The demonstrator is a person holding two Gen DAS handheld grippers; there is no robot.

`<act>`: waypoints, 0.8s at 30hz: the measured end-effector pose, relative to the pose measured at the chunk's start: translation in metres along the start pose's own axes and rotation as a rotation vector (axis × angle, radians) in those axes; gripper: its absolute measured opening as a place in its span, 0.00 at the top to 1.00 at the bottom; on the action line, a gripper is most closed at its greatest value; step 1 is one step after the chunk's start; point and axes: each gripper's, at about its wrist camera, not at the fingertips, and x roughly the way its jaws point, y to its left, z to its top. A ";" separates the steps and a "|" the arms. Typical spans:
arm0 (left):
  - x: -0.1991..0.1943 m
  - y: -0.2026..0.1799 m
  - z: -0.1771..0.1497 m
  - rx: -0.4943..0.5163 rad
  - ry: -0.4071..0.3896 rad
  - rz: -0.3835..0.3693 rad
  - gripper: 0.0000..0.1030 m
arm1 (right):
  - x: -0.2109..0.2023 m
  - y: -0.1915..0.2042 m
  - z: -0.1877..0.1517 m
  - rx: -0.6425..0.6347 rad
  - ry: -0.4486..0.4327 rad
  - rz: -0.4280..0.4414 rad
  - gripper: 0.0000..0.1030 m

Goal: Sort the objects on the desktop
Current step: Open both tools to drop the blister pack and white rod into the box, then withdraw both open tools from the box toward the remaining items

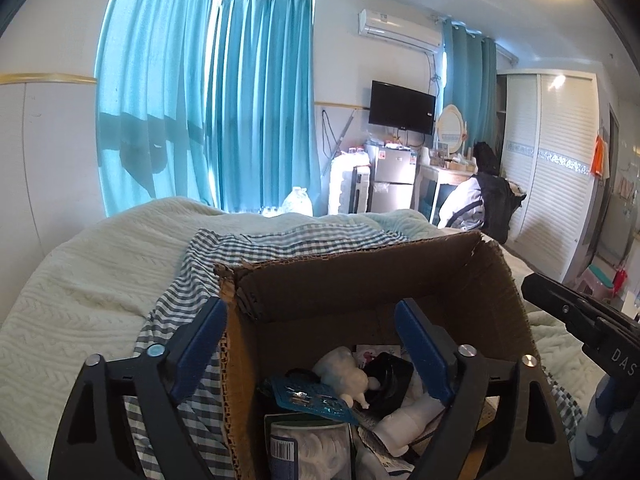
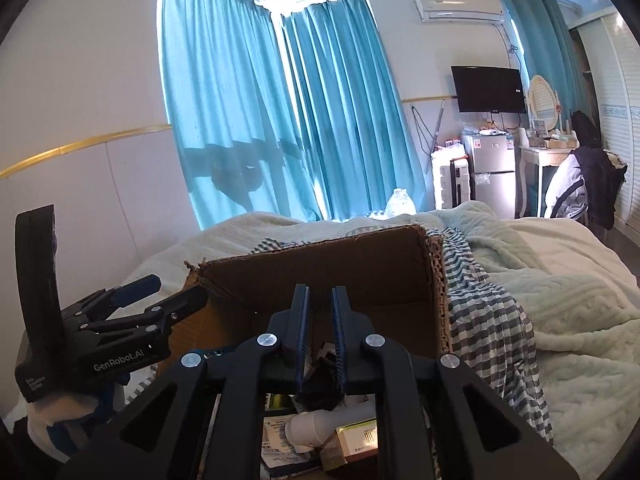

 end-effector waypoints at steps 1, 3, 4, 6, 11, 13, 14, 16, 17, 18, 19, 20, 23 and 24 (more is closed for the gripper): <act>-0.006 0.000 0.001 -0.005 -0.010 0.003 0.04 | -0.004 0.000 0.000 0.002 -0.004 -0.001 0.88; -0.015 0.000 0.003 -0.012 -0.029 0.007 0.02 | -0.015 0.002 0.001 0.008 -0.018 -0.002 0.83; -0.019 0.000 0.004 -0.013 -0.034 0.008 0.01 | -0.018 0.002 0.001 0.010 -0.022 -0.001 0.79; -0.027 0.001 0.008 -0.012 -0.048 0.010 0.00 | -0.028 0.004 0.001 0.010 -0.032 0.000 0.76; -0.051 -0.004 0.012 0.006 -0.088 0.031 0.00 | -0.055 0.008 0.000 0.004 -0.064 0.002 0.57; -0.059 -0.005 0.012 0.005 -0.094 0.035 0.00 | -0.063 0.010 -0.001 0.004 -0.077 0.002 0.50; -0.063 -0.006 0.011 0.002 -0.097 0.036 0.00 | -0.068 0.011 -0.001 0.007 -0.084 0.003 0.47; -0.069 -0.006 0.010 -0.004 -0.100 0.035 0.00 | -0.077 0.012 -0.002 0.013 -0.095 0.008 0.44; -0.072 -0.007 0.009 -0.005 -0.100 0.036 0.00 | -0.081 0.013 -0.003 0.013 -0.100 0.008 0.41; -0.075 -0.008 0.008 -0.004 -0.101 0.037 0.00 | -0.085 0.014 -0.005 0.009 -0.104 0.008 0.39; -0.077 -0.008 0.007 -0.004 -0.101 0.038 0.00 | -0.088 0.015 -0.007 0.005 -0.107 0.008 0.34; -0.080 -0.008 0.005 -0.005 -0.101 0.038 0.00 | -0.093 0.017 -0.009 -0.004 -0.113 0.005 0.29; -0.089 -0.007 -0.001 -0.007 -0.100 0.035 0.00 | -0.101 0.022 -0.014 -0.015 -0.120 -0.001 0.19; -0.091 -0.007 -0.004 -0.010 -0.095 0.035 0.00 | -0.103 0.022 -0.014 -0.015 -0.121 0.001 0.18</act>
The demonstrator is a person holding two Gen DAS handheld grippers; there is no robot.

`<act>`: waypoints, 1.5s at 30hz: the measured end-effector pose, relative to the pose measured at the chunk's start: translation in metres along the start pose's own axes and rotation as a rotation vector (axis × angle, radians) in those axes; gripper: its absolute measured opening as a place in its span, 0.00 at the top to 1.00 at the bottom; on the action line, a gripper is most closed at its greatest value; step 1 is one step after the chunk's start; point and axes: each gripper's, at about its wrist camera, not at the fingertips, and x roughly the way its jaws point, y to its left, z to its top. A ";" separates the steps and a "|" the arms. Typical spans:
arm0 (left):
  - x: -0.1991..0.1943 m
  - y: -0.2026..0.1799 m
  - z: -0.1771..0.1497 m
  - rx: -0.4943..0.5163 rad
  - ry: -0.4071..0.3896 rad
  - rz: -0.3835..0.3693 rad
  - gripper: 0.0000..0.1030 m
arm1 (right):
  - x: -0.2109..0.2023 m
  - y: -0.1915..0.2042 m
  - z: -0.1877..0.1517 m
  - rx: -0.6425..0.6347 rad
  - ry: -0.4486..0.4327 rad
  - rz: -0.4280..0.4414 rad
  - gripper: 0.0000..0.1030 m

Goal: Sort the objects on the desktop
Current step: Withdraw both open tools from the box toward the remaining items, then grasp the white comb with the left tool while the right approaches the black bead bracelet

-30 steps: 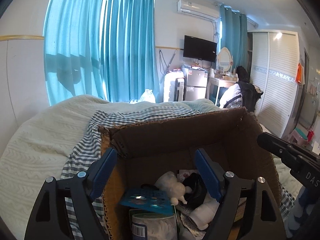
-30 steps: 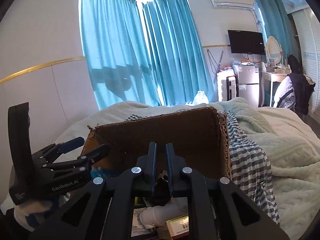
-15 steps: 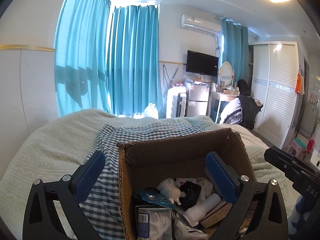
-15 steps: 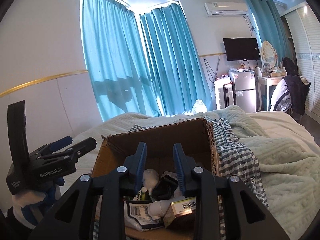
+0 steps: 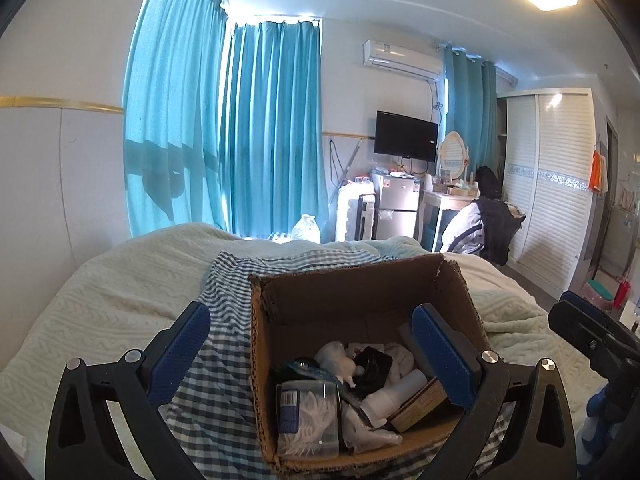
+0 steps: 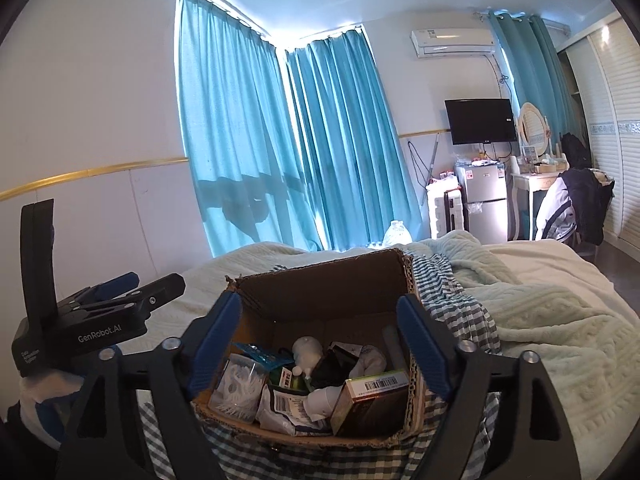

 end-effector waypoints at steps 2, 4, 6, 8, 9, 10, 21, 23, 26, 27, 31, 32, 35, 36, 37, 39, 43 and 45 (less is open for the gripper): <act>-0.005 0.001 -0.007 -0.005 0.013 -0.004 0.00 | -0.006 0.000 -0.003 0.001 -0.003 0.005 0.14; -0.008 0.002 -0.016 -0.011 0.033 -0.002 0.00 | -0.009 0.000 -0.007 0.006 0.004 0.001 0.12; -0.011 0.003 -0.029 -0.021 0.062 0.006 0.00 | -0.012 0.001 -0.012 0.008 0.016 -0.001 0.12; -0.012 0.005 -0.043 -0.042 0.099 0.008 0.00 | -0.014 0.002 -0.017 0.006 0.028 -0.009 0.12; -0.012 0.005 -0.050 -0.049 0.121 0.006 0.00 | -0.016 0.004 -0.021 0.002 0.034 -0.015 0.12; -0.012 0.006 -0.057 -0.055 0.143 0.004 0.00 | -0.016 0.005 -0.023 -0.001 0.042 -0.017 0.12; -0.013 -0.009 -0.113 -0.135 0.326 0.015 0.00 | -0.023 0.005 -0.057 0.013 0.123 -0.049 0.12; -0.012 -0.011 -0.124 -0.145 0.363 0.009 0.00 | -0.022 0.004 -0.062 0.014 0.136 -0.060 0.12; -0.006 -0.015 -0.146 -0.179 0.457 -0.001 0.05 | -0.021 0.000 -0.069 0.014 0.161 -0.083 0.13; -0.003 -0.016 -0.153 -0.193 0.489 -0.001 0.08 | -0.020 -0.001 -0.071 0.013 0.168 -0.089 0.13; 0.005 -0.021 -0.180 -0.212 0.584 0.008 0.11 | -0.016 -0.009 -0.075 0.039 0.191 -0.105 0.13; 0.007 -0.023 -0.187 -0.218 0.612 0.003 0.11 | -0.015 -0.010 -0.076 0.051 0.195 -0.100 0.13; 0.016 -0.024 -0.202 -0.246 0.669 0.002 0.12 | -0.009 -0.011 -0.085 0.058 0.221 -0.099 0.13; 0.022 -0.024 -0.208 -0.255 0.689 0.006 0.13 | -0.006 -0.011 -0.089 0.059 0.236 -0.098 0.13; 0.026 -0.024 -0.211 -0.262 0.704 0.007 0.13 | -0.001 -0.011 -0.094 0.066 0.253 -0.096 0.17; 0.038 -0.023 -0.222 -0.271 0.734 0.025 0.13 | 0.005 -0.011 -0.103 0.080 0.288 -0.083 0.22; 0.055 -0.021 -0.245 -0.261 0.766 0.084 0.23 | 0.022 -0.004 -0.120 0.064 0.359 -0.063 0.33; 0.052 -0.023 -0.248 -0.217 0.746 0.097 0.30 | 0.030 -0.002 -0.129 0.066 0.395 -0.048 0.37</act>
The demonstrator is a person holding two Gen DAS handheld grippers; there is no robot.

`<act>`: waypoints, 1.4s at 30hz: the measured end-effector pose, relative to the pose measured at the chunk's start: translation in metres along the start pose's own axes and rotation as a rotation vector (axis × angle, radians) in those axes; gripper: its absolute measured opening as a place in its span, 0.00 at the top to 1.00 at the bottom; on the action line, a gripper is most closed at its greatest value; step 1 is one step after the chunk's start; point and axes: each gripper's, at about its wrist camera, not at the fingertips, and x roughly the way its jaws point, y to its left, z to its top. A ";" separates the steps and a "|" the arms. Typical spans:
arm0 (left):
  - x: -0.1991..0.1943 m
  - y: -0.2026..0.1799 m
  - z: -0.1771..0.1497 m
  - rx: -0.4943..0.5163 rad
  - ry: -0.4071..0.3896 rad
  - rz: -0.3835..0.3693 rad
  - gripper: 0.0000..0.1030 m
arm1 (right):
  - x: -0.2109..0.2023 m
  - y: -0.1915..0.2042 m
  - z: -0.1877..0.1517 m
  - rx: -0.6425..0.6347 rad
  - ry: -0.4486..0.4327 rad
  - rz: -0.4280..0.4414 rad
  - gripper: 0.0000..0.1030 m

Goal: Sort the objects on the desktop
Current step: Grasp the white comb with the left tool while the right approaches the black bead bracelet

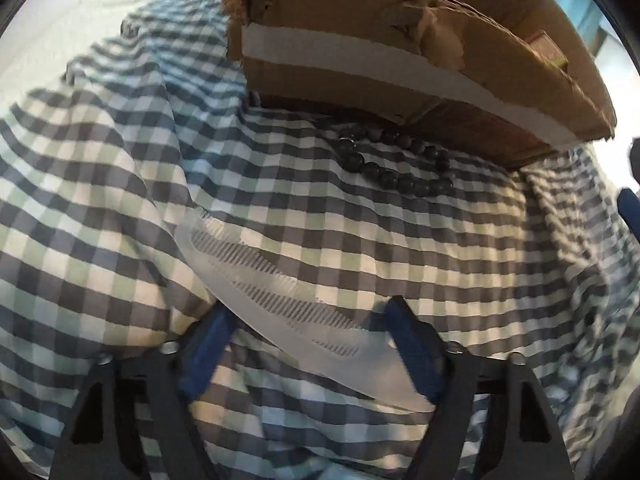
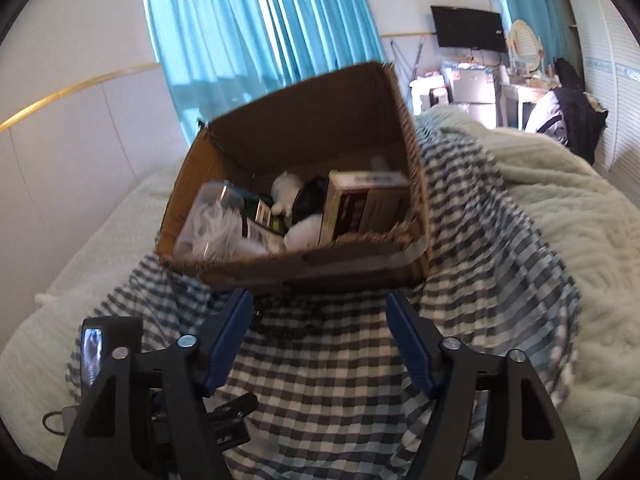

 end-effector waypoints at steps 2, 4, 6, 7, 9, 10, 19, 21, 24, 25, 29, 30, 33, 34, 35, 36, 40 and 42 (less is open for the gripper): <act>-0.003 0.003 -0.001 0.015 -0.017 0.005 0.44 | 0.011 0.001 -0.006 -0.004 0.036 0.003 0.37; -0.008 0.008 0.001 0.024 -0.032 -0.004 0.65 | 0.024 0.002 -0.011 -0.005 0.080 0.010 0.37; -0.014 0.009 0.002 0.076 -0.067 0.009 0.74 | 0.037 0.002 -0.016 -0.004 0.116 0.012 0.37; -0.017 0.009 0.002 0.101 -0.086 0.015 0.77 | 0.042 0.002 -0.018 -0.003 0.126 0.006 0.37; -0.023 0.011 0.003 0.123 -0.116 0.020 0.80 | 0.055 -0.001 -0.022 0.025 0.151 0.000 0.37; -0.024 0.012 0.003 0.126 -0.126 0.022 0.82 | 0.060 -0.004 -0.023 0.044 0.161 0.000 0.37; -0.040 0.029 0.008 0.141 -0.189 -0.043 0.90 | 0.107 -0.011 -0.024 0.118 0.196 -0.064 0.37; -0.043 0.030 0.011 0.144 -0.199 -0.050 0.91 | 0.120 -0.010 -0.029 0.096 0.220 -0.099 0.37; -0.047 0.023 0.016 0.153 -0.219 -0.042 0.91 | 0.125 -0.006 -0.032 0.064 0.224 -0.124 0.36; -0.048 0.024 0.015 0.151 -0.221 -0.043 0.91 | 0.124 -0.007 -0.033 0.061 0.229 -0.124 0.36; -0.054 0.025 0.019 0.151 -0.236 -0.044 0.91 | 0.120 -0.012 -0.037 0.055 0.251 -0.160 0.81; -0.057 0.026 0.020 0.152 -0.241 -0.043 0.91 | 0.118 -0.013 -0.038 0.055 0.259 -0.154 0.85; -0.059 0.018 0.033 0.158 -0.259 -0.043 0.91 | 0.108 -0.009 -0.041 0.024 0.269 -0.163 0.94; -0.062 0.018 0.034 0.162 -0.267 -0.041 0.91 | 0.103 -0.009 -0.042 0.017 0.268 -0.173 0.99; -0.064 0.018 0.035 0.163 -0.273 -0.041 0.91 | 0.098 -0.011 -0.043 0.019 0.273 -0.185 1.00; -0.066 0.020 0.035 0.165 -0.277 -0.043 0.91 | 0.093 -0.014 -0.045 0.030 0.276 -0.179 1.00; -0.078 0.017 0.032 0.189 -0.311 -0.047 0.91 | 0.066 -0.028 -0.044 0.088 0.242 -0.154 1.00; -0.083 0.013 0.030 0.206 -0.329 -0.046 0.91 | 0.053 -0.032 -0.041 0.105 0.215 -0.110 1.00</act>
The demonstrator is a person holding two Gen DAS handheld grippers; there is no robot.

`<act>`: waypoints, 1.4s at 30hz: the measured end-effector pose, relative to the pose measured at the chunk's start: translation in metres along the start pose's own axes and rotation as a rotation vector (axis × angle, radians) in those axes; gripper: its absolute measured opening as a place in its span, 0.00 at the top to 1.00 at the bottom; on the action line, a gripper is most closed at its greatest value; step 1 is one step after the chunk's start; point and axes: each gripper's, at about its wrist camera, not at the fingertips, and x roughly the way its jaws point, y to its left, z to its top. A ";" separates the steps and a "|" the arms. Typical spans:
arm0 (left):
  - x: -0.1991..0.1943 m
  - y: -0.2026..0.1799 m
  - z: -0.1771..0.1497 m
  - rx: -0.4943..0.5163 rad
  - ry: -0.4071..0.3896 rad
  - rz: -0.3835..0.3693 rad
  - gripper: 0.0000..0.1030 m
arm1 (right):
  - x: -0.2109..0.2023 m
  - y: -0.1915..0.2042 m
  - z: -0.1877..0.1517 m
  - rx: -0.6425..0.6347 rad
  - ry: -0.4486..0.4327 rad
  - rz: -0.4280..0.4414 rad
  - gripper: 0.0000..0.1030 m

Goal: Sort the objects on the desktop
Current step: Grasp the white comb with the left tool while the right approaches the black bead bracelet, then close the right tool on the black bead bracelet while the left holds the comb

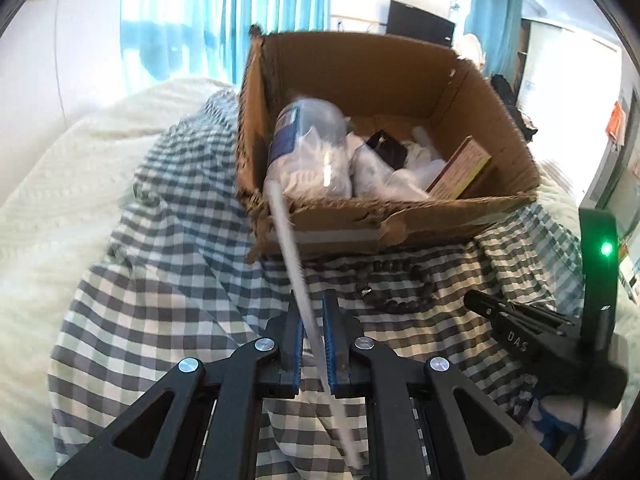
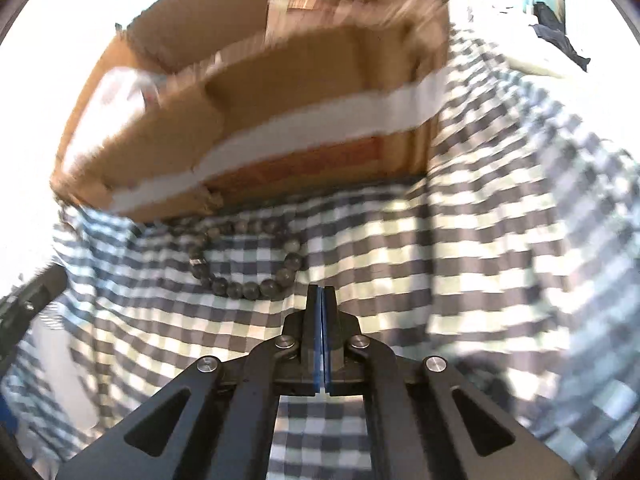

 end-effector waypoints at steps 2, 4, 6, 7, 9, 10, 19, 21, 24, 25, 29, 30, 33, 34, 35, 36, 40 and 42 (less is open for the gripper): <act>-0.005 -0.001 0.001 0.006 -0.014 0.000 0.91 | -0.001 0.000 0.001 0.002 -0.006 0.054 1.00; -0.009 -0.003 0.001 0.019 -0.025 0.002 0.91 | 0.009 0.004 0.001 -0.017 0.002 0.057 1.00; -0.012 -0.004 0.001 0.028 -0.028 -0.002 0.91 | 0.022 0.017 0.002 -0.018 0.010 0.045 0.99; -0.013 -0.004 0.001 0.030 -0.028 -0.002 0.91 | 0.032 0.019 0.004 -0.011 0.026 0.041 0.94; -0.010 -0.005 0.000 0.034 -0.018 0.002 0.91 | 0.045 0.018 0.006 0.008 0.043 0.044 0.83; -0.008 -0.005 -0.001 0.030 -0.008 0.005 0.91 | 0.049 0.017 0.008 0.016 0.046 0.052 0.81; 0.061 0.001 -0.031 0.003 0.251 -0.006 0.51 | 0.058 0.039 0.004 -0.084 0.094 0.055 0.41; 0.069 -0.006 -0.033 0.023 0.277 -0.029 0.34 | 0.054 0.033 0.003 -0.063 0.087 -0.012 0.67; 0.075 -0.019 -0.038 0.082 0.266 0.015 0.29 | 0.047 0.021 0.001 -0.013 0.089 -0.013 0.87; 0.076 -0.020 -0.040 0.090 0.262 0.023 0.38 | 0.044 0.019 0.000 0.000 0.085 -0.010 0.87; 0.069 -0.013 -0.039 0.059 0.245 -0.014 0.76 | 0.023 0.016 -0.005 0.021 0.029 -0.040 0.88; 0.066 -0.012 -0.039 0.054 0.234 -0.014 0.77 | 0.021 0.014 -0.006 0.029 0.029 -0.036 0.88; 0.054 -0.009 -0.037 0.048 0.186 -0.008 0.77 | 0.016 0.009 -0.007 0.049 0.014 -0.051 0.87; 0.050 -0.009 -0.036 0.048 0.172 -0.006 0.77 | 0.017 0.009 -0.007 0.049 0.019 -0.053 0.83; 0.045 -0.008 -0.034 0.047 0.155 -0.007 0.77 | 0.019 0.009 -0.008 0.046 0.026 -0.054 0.80; 0.040 -0.007 -0.033 0.046 0.140 -0.010 0.77 | 0.023 0.011 -0.009 0.032 0.039 -0.062 0.78; 0.023 -0.007 -0.023 0.036 0.099 -0.027 0.77 | 0.027 0.019 -0.012 -0.028 0.053 -0.101 0.80; 0.017 -0.011 -0.017 0.028 0.084 -0.036 0.79 | 0.024 0.021 -0.012 -0.033 0.048 -0.097 0.89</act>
